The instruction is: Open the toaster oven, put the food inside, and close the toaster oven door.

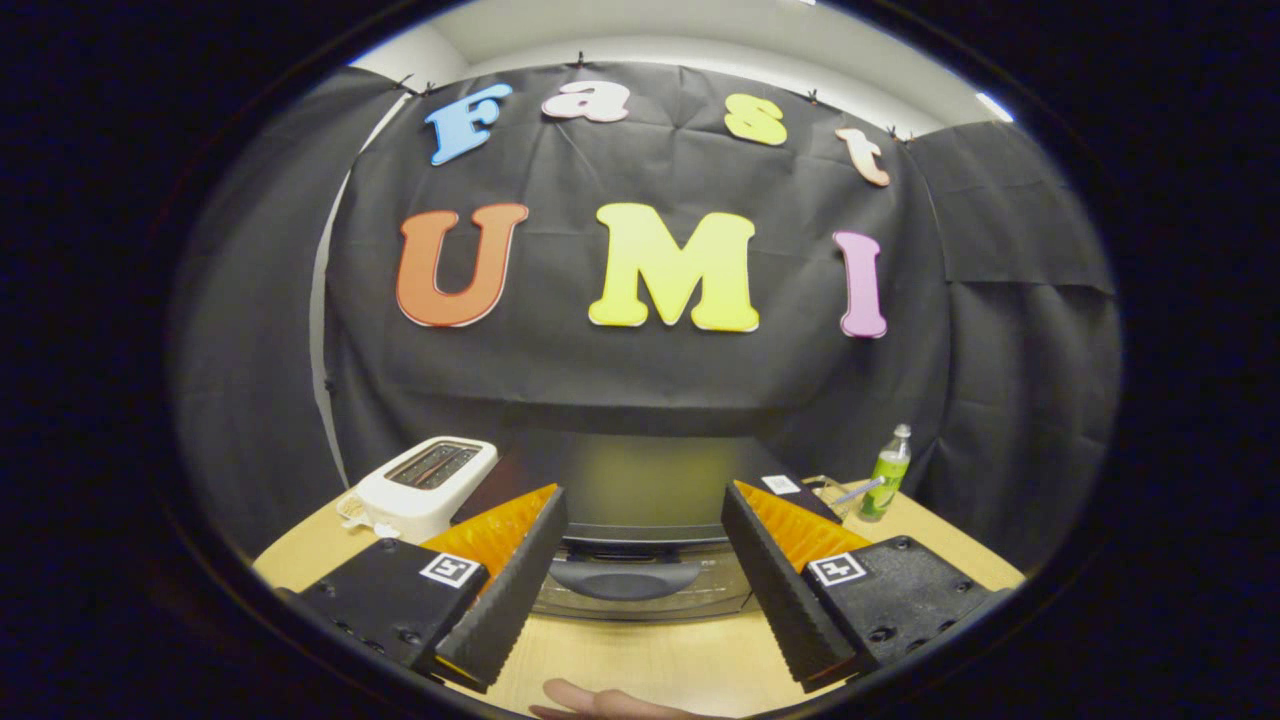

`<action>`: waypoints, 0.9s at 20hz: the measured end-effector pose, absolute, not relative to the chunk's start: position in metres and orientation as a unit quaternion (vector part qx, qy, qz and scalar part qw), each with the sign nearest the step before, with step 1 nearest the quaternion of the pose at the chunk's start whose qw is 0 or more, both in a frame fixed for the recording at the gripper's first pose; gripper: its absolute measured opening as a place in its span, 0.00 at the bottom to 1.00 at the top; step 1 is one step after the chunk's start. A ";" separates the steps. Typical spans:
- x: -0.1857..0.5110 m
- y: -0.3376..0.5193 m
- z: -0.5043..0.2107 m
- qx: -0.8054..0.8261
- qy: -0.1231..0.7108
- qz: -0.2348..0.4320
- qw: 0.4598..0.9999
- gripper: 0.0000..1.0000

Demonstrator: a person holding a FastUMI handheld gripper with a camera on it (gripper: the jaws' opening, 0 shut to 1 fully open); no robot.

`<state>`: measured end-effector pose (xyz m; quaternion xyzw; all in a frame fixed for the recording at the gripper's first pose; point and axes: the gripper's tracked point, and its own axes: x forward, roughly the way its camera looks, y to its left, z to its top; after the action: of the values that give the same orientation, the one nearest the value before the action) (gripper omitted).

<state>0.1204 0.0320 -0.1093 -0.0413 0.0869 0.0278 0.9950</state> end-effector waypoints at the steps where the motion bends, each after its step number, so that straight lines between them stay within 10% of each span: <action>1: 0.125 0.032 -0.116 -0.052 0.094 0.022 0.994 1.00; 18: 0.130 0.030 -0.181 -0.015 0.197 0.075 0.977 1.00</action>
<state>0.1301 0.0300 -0.1813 -0.0148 0.1974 0.0752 0.9773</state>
